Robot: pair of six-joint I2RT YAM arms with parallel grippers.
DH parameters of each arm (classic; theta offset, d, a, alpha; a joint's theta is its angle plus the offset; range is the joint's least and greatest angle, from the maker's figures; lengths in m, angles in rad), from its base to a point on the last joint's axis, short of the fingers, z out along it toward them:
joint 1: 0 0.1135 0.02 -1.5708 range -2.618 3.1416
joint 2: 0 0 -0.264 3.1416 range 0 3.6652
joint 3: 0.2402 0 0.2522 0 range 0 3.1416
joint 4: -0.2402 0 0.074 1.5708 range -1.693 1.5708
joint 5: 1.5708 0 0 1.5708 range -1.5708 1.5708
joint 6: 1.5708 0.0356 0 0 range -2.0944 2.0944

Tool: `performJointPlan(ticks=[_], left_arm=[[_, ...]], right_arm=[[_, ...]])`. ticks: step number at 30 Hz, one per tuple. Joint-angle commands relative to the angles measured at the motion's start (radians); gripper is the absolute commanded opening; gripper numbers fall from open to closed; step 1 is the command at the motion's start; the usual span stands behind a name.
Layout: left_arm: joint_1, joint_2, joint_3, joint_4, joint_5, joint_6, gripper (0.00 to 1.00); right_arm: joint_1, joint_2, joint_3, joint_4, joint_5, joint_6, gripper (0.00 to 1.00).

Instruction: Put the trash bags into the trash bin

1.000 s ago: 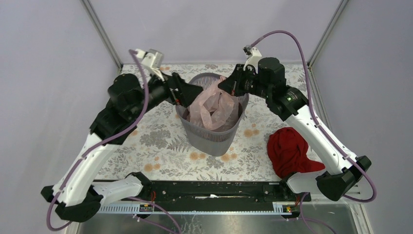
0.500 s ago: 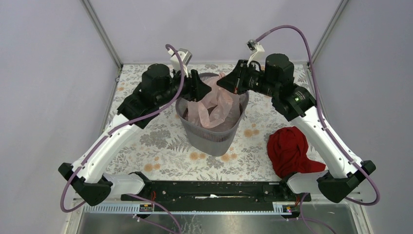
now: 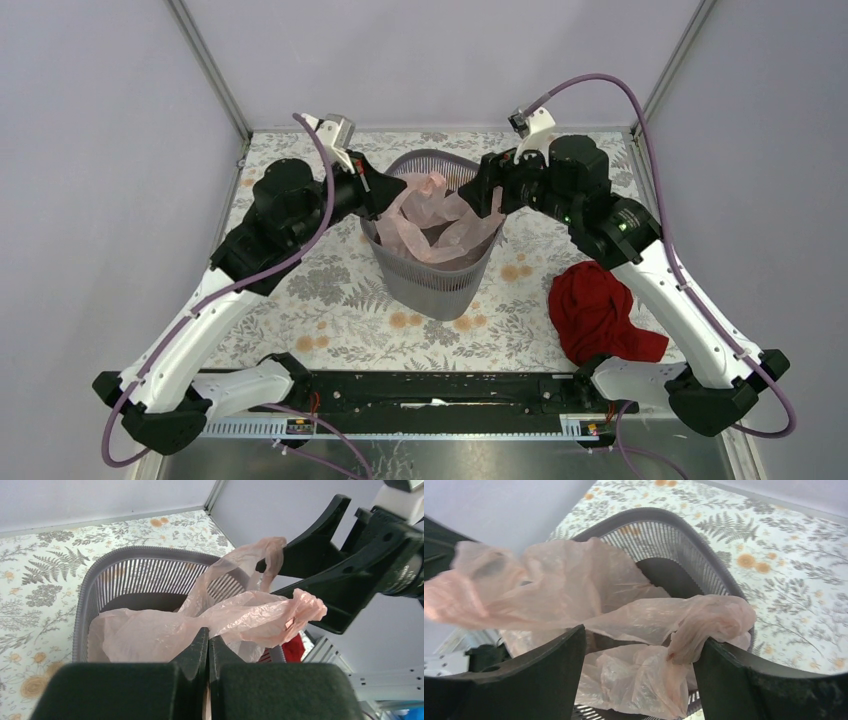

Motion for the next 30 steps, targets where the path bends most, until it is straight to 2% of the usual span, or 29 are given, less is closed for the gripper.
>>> performJointPlan(ticks=[1, 4, 6, 10, 14, 17, 24, 27, 30], left_arm=[[0.0, -0.047, -0.048, 0.12, -0.014, -0.076, 0.0], [0.001, -0.07, -0.082, 0.164, -0.027, -0.121, 0.0], [0.0, -0.077, -0.089, 0.17, -0.066, -0.15, 0.0], [0.001, -0.095, -0.084, 0.136, -0.214, -0.184, 0.0], [0.005, -0.119, -0.082, 0.057, -0.398, -0.195, 0.0], [0.023, -0.131, -0.091, 0.015, -0.424, -0.194, 0.0], [0.116, -0.144, -0.139, -0.099, -0.402, -0.226, 0.0], [0.165, -0.157, -0.16, -0.118, -0.334, -0.218, 0.0], [0.18, -0.171, -0.178, -0.138, -0.274, -0.216, 0.0]], right_arm=[[0.051, 0.011, 0.007, 0.0, 0.247, -0.001, 0.81], [0.1, 0.027, 0.011, 0.001, 0.409, 0.08, 0.81], [0.132, 0.035, 0.016, -0.008, 0.469, 0.109, 0.74], [0.143, 0.007, -0.021, -0.005, 0.539, 0.14, 0.47], [0.143, -0.076, -0.069, 0.017, 0.538, 0.099, 0.2], [0.142, -0.129, -0.085, 0.01, 0.521, 0.097, 0.0], [0.142, -0.171, -0.006, -0.147, 0.418, 0.149, 0.0], [0.142, -0.171, 0.032, -0.246, 0.385, 0.162, 0.0], [0.142, -0.209, -0.008, -0.295, 0.309, 0.205, 0.0]])
